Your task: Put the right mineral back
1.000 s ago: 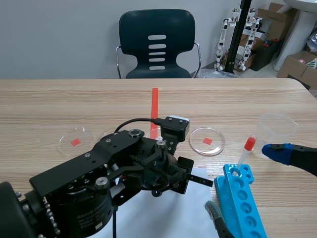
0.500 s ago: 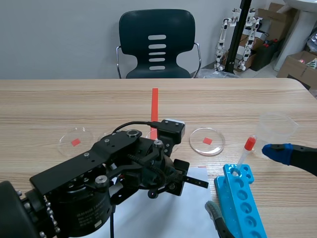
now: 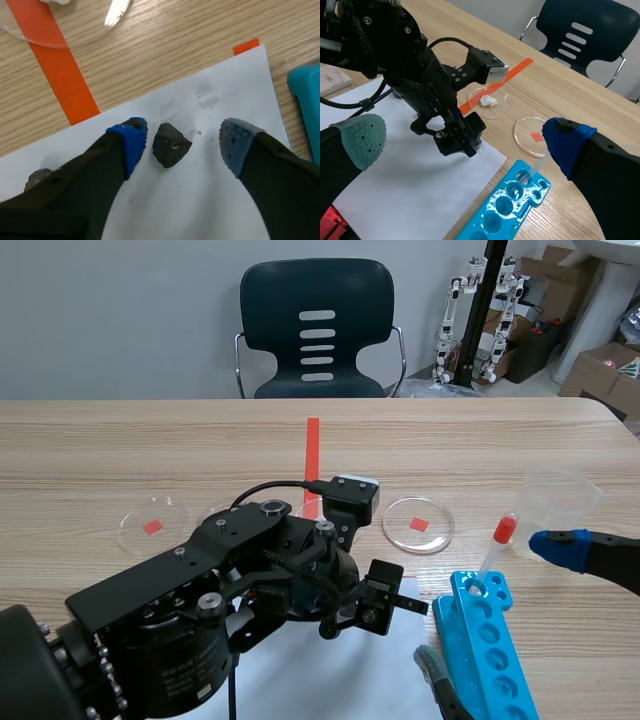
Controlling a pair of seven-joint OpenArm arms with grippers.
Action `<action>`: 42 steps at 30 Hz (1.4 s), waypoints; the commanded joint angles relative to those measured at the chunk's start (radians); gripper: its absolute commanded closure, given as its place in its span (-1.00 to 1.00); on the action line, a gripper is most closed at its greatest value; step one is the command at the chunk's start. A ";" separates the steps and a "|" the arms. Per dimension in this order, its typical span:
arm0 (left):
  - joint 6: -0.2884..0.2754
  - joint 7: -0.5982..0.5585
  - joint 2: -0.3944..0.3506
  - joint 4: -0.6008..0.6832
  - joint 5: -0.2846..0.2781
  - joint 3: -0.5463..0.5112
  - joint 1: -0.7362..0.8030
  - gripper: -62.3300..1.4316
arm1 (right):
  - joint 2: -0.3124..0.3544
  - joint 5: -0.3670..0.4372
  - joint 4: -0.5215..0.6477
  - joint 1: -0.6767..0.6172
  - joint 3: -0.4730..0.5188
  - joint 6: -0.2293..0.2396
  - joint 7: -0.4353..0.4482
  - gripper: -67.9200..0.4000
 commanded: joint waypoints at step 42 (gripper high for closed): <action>-0.001 -0.188 -0.040 0.176 -0.005 -0.003 0.056 -1.00 | 0.000 0.012 0.023 0.003 0.005 -0.005 0.015 -1.00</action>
